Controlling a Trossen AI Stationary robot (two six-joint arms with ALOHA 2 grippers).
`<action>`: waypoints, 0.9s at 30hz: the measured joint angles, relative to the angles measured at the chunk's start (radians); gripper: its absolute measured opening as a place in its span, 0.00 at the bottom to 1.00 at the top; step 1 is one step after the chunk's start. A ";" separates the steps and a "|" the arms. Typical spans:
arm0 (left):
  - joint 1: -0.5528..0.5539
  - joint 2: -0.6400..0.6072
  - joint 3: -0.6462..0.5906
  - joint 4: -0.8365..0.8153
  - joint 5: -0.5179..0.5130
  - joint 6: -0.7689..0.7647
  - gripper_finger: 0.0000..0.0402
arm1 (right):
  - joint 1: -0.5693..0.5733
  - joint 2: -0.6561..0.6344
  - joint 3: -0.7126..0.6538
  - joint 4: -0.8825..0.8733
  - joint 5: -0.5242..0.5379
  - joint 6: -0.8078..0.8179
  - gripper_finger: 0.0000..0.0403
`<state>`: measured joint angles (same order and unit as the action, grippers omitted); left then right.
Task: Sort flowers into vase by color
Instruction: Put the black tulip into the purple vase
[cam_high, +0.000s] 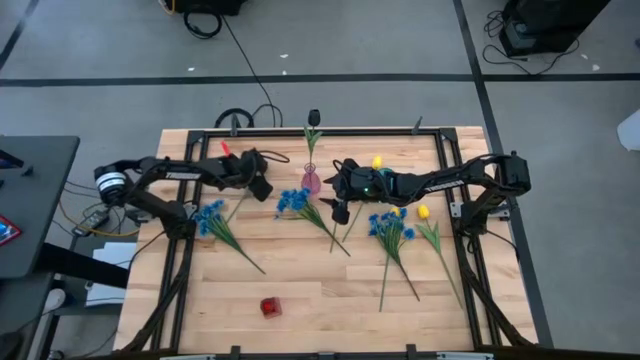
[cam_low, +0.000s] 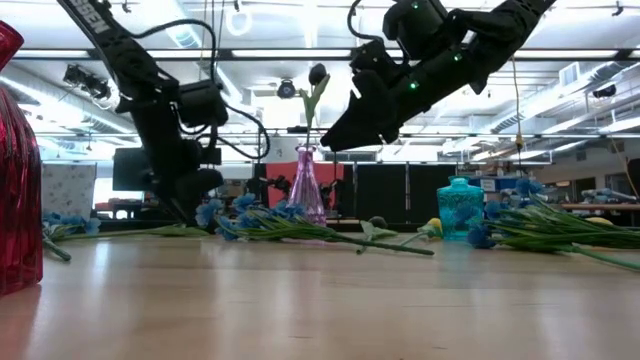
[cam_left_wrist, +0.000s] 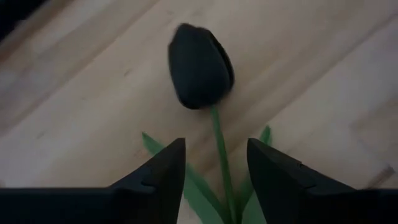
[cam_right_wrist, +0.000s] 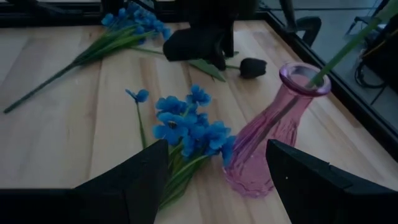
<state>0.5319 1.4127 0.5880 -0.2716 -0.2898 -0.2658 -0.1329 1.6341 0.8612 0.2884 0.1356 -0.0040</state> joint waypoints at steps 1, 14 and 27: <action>0.003 0.010 0.000 0.002 0.002 0.000 0.42 | 0.000 0.000 0.000 0.001 0.000 0.000 0.70; 0.005 0.051 0.000 0.036 0.029 0.046 0.13 | 0.003 0.000 0.000 0.017 0.001 0.003 0.70; 0.005 0.048 -0.001 0.187 0.031 0.078 0.03 | 0.003 -0.067 0.000 -0.093 0.073 0.003 0.70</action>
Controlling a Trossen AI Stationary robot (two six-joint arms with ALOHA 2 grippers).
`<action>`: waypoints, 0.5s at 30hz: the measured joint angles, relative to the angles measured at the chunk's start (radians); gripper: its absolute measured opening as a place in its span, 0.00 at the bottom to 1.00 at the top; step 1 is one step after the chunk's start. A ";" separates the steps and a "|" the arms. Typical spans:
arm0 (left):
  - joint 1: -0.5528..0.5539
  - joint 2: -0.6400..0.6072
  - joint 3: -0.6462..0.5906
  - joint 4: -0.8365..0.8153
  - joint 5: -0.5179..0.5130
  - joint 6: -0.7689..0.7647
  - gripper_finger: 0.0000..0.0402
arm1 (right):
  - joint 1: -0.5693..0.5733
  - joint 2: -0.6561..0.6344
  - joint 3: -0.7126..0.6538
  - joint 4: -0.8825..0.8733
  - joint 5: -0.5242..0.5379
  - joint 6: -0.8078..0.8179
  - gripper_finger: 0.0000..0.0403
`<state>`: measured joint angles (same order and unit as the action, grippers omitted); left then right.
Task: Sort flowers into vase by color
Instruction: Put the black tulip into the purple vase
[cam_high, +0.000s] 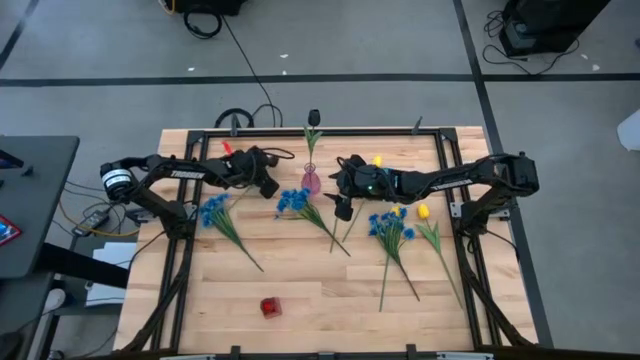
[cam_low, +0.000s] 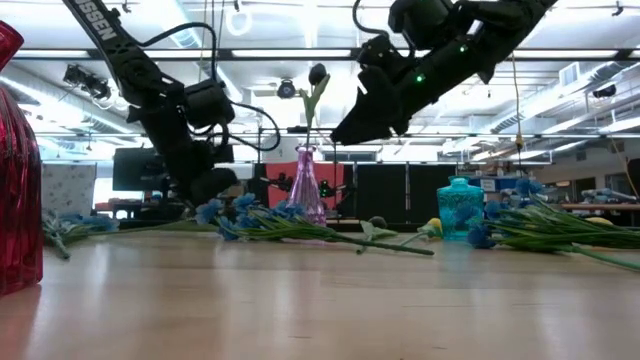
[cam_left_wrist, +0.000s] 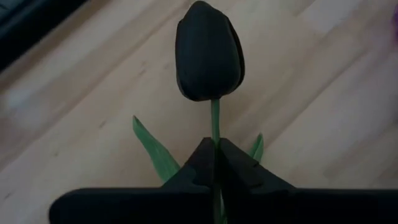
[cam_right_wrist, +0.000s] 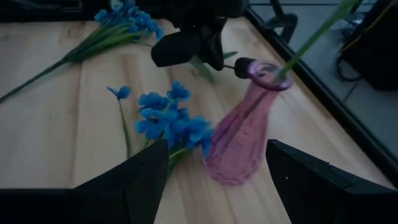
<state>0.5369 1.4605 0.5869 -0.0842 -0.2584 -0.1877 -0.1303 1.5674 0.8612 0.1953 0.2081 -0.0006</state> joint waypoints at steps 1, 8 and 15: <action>0.000 -0.005 0.000 0.007 0.000 0.001 0.03 | 0.000 -0.011 0.000 -0.010 0.006 0.000 0.70; 0.000 -0.100 0.049 0.022 -0.009 0.063 0.03 | 0.000 -0.061 -0.006 -0.031 0.007 0.005 0.70; 0.000 -0.238 0.068 0.163 -0.017 0.137 0.04 | 0.000 -0.077 -0.070 0.051 0.011 0.056 0.70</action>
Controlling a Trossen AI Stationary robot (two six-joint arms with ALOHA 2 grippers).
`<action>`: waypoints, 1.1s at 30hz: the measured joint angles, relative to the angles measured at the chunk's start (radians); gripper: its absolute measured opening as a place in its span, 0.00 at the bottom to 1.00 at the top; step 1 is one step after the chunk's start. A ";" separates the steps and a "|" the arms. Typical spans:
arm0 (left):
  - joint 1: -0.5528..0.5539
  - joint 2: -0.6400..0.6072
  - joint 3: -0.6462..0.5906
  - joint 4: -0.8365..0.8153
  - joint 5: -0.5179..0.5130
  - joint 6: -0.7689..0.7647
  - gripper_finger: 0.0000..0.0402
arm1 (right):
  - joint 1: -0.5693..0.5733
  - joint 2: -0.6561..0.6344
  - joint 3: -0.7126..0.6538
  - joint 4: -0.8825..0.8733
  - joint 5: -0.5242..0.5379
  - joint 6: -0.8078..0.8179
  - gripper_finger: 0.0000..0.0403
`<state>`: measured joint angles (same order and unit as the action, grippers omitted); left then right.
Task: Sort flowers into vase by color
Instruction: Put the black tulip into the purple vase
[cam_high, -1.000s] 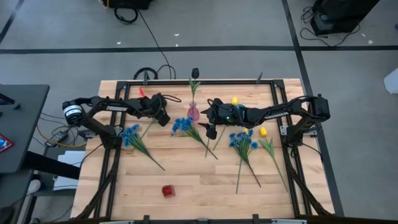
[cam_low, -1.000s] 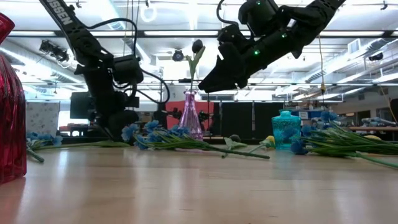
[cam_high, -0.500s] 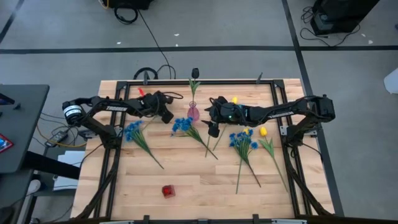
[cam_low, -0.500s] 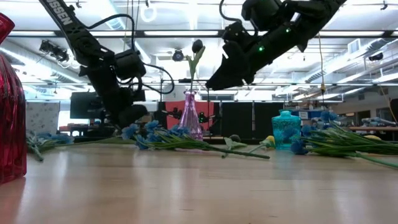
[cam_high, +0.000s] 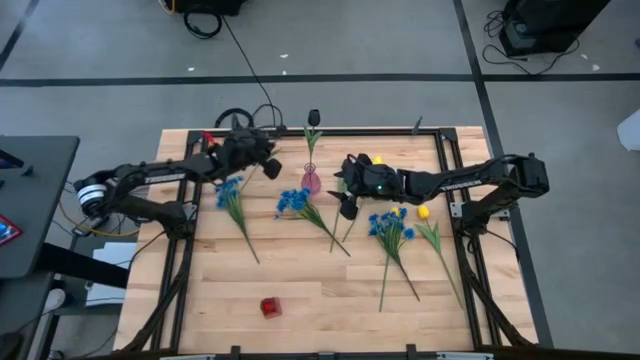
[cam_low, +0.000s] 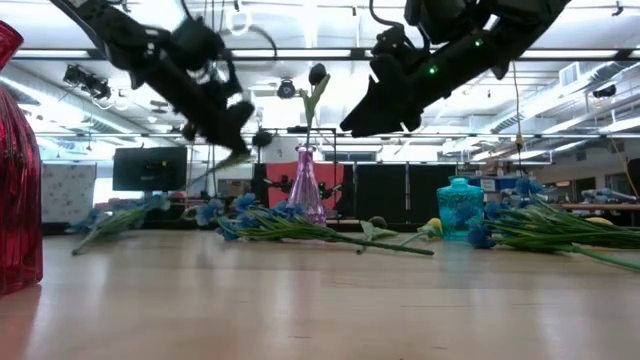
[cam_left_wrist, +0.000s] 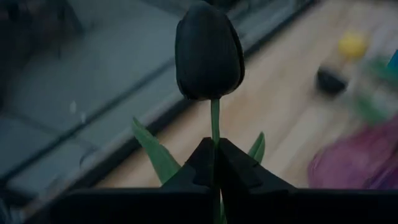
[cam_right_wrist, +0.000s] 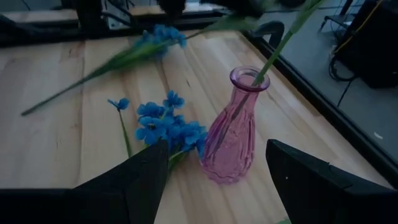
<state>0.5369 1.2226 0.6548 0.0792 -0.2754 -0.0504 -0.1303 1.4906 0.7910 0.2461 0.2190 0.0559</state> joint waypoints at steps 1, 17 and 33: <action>0.000 -0.023 0.000 0.012 0.008 0.004 0.04 | 0.000 0.000 -0.006 0.015 0.000 0.004 0.70; -0.007 -0.221 0.000 0.344 0.507 0.004 0.04 | -0.003 0.000 -0.054 0.088 0.051 -0.008 0.70; -0.102 -0.158 -0.006 0.782 0.658 0.072 0.04 | -0.050 0.287 -0.088 0.598 0.067 -0.034 0.72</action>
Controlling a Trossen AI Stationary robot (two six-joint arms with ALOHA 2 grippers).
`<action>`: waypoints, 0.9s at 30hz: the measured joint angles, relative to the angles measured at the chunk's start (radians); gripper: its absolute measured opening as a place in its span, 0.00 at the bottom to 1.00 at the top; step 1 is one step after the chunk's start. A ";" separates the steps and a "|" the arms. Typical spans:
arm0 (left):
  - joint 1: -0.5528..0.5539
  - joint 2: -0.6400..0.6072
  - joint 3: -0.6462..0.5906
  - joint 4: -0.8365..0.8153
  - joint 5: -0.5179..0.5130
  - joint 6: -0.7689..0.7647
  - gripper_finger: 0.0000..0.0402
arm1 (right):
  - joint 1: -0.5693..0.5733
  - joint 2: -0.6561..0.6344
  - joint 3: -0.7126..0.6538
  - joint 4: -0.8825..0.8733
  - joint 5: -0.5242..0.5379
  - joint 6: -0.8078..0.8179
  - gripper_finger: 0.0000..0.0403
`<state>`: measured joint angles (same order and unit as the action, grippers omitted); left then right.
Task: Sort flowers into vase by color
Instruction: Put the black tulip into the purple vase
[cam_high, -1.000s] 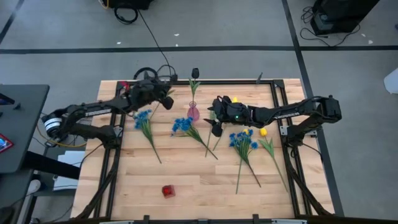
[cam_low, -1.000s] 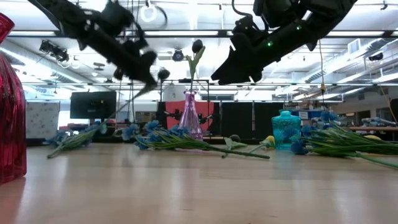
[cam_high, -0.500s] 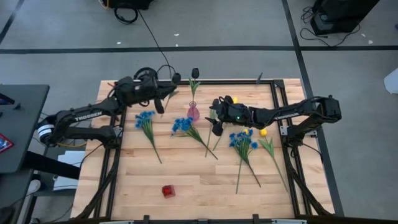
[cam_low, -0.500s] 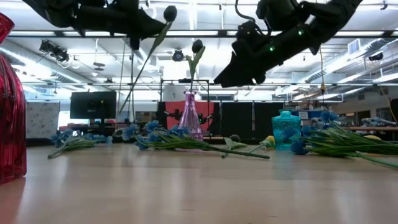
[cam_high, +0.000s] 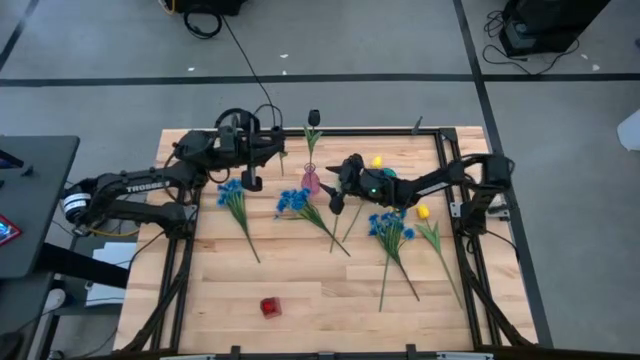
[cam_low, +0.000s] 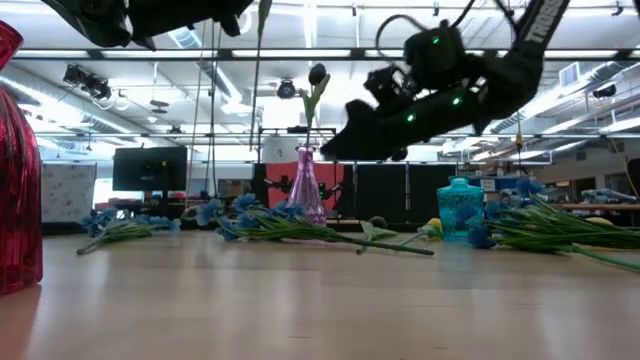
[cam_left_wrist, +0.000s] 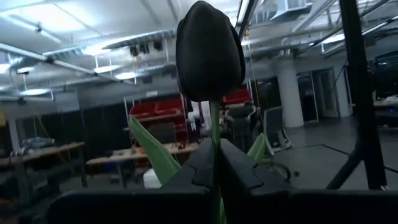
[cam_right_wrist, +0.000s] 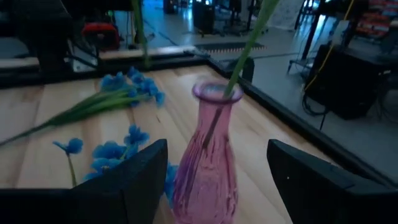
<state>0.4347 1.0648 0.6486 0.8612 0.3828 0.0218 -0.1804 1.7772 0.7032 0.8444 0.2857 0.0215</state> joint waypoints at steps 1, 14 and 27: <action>-0.003 0.013 0.000 0.038 0.000 0.001 0.04 | -0.003 0.020 0.012 -0.001 -0.001 0.007 0.72; -0.016 0.196 0.000 0.454 0.014 -0.004 0.04 | -0.020 0.155 0.117 0.000 -0.018 0.015 0.76; -0.018 0.325 0.000 0.608 0.016 -0.051 0.04 | -0.020 0.201 0.154 0.000 -0.015 0.005 0.76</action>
<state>0.4168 1.3894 0.6487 1.4696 0.3984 -0.0296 -0.2008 1.9781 0.8574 0.8448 0.2707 0.0269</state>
